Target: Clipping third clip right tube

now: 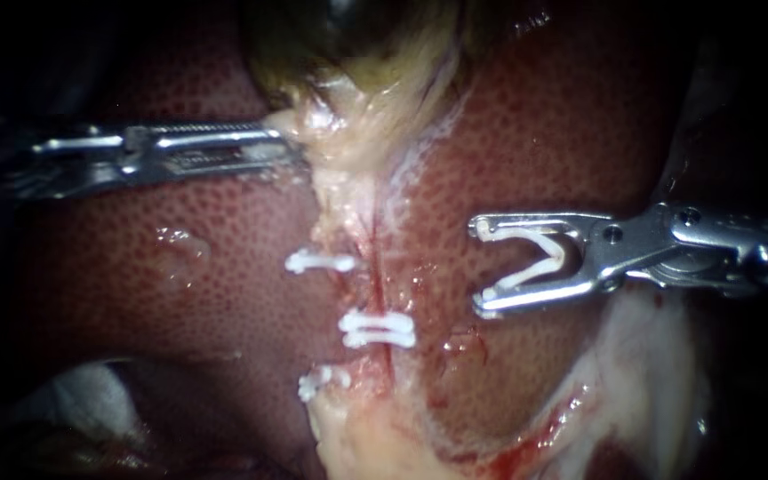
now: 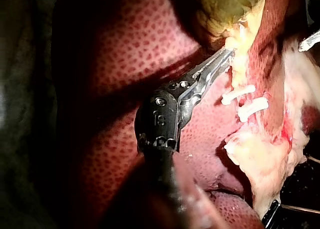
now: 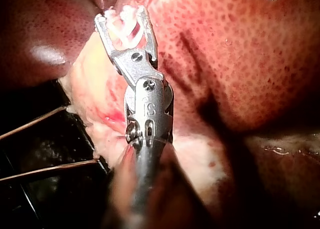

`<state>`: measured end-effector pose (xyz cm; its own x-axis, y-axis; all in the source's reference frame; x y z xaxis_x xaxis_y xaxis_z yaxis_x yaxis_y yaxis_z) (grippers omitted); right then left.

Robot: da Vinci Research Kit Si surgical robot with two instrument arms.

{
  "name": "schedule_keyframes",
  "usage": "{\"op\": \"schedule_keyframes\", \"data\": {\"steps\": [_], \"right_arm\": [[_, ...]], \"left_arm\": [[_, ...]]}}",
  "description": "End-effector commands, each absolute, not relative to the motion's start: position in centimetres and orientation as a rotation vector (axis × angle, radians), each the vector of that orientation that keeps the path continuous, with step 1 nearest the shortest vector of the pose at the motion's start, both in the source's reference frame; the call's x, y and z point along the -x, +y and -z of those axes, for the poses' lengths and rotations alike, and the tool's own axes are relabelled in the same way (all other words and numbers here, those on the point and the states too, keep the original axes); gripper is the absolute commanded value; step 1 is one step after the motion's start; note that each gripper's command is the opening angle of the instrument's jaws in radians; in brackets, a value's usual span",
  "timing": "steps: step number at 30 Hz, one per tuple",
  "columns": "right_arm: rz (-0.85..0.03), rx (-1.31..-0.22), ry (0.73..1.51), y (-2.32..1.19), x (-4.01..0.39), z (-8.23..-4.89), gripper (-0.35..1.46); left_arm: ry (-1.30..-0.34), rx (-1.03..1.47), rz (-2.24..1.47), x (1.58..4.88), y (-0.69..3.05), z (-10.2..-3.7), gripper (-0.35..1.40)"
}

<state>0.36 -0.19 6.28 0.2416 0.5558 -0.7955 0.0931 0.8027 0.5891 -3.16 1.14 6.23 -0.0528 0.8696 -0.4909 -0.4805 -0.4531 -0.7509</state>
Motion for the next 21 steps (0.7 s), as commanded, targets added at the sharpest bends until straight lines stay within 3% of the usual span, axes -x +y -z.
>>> {"op": "schedule_keyframes", "data": {"steps": [1,12,21], "right_arm": [[-0.344,-0.597,1.307,-0.19,-0.36,-6.28,0.49],[-0.35,-0.59,1.305,-0.19,-0.52,-6.32,0.49],[-0.352,-0.559,1.292,-0.27,-1.0,-6.72,0.49]], "left_arm": [[-0.479,1.203,-1.694,3.1,1.16,-6.17,-0.35],[-0.455,1.223,-1.689,2.99,1.17,-5.92,-0.35],[-0.451,1.222,-1.689,3.02,1.15,-5.93,-0.35]]}}
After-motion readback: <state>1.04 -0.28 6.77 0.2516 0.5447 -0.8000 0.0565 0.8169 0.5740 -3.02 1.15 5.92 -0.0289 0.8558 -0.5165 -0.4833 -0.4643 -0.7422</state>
